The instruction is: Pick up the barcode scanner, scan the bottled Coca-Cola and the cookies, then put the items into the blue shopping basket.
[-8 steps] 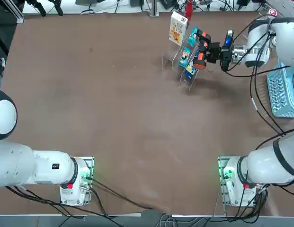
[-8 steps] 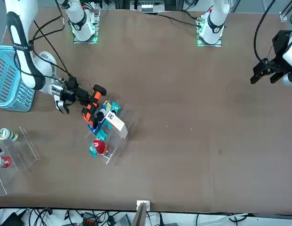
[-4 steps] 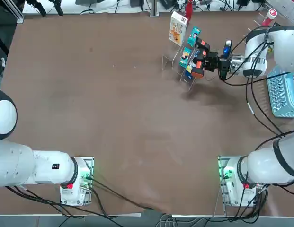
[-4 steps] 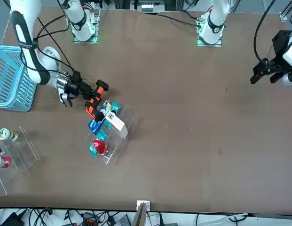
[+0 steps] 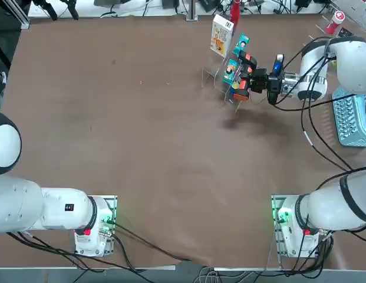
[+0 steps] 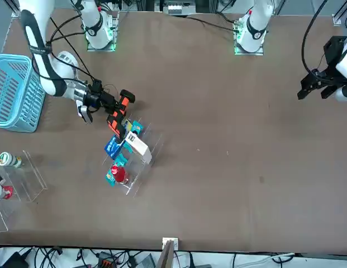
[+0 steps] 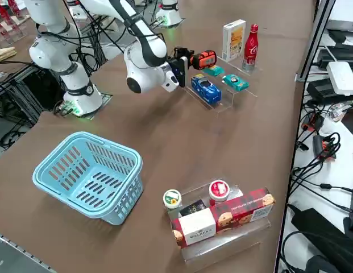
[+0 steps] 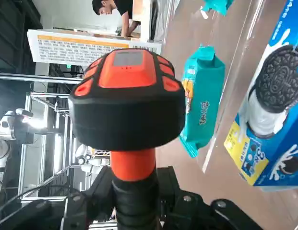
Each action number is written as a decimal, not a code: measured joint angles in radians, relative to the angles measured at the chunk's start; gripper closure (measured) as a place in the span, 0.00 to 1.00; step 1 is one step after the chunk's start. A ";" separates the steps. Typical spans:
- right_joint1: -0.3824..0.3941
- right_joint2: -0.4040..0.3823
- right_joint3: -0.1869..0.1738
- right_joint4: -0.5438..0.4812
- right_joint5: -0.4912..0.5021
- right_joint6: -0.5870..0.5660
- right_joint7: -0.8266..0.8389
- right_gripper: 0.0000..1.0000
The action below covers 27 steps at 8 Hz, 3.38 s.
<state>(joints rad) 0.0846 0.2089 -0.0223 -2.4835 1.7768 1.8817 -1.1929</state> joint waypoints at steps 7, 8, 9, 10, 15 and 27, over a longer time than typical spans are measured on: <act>0.034 -0.009 0.016 -0.005 0.071 0.039 -0.001 0.56; 0.033 -0.012 0.013 0.000 0.052 0.043 0.006 0.56; 0.015 -0.025 0.001 0.006 -0.035 0.050 0.039 0.56; -0.046 -0.062 -0.009 0.023 -0.203 0.051 0.131 0.56; -0.229 -0.188 -0.018 0.285 -1.041 0.016 0.607 0.56; -0.033 -0.074 0.025 0.117 -1.929 0.407 1.368 0.56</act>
<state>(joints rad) 0.0512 0.1353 0.0022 -2.3667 -0.1522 2.2890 0.1755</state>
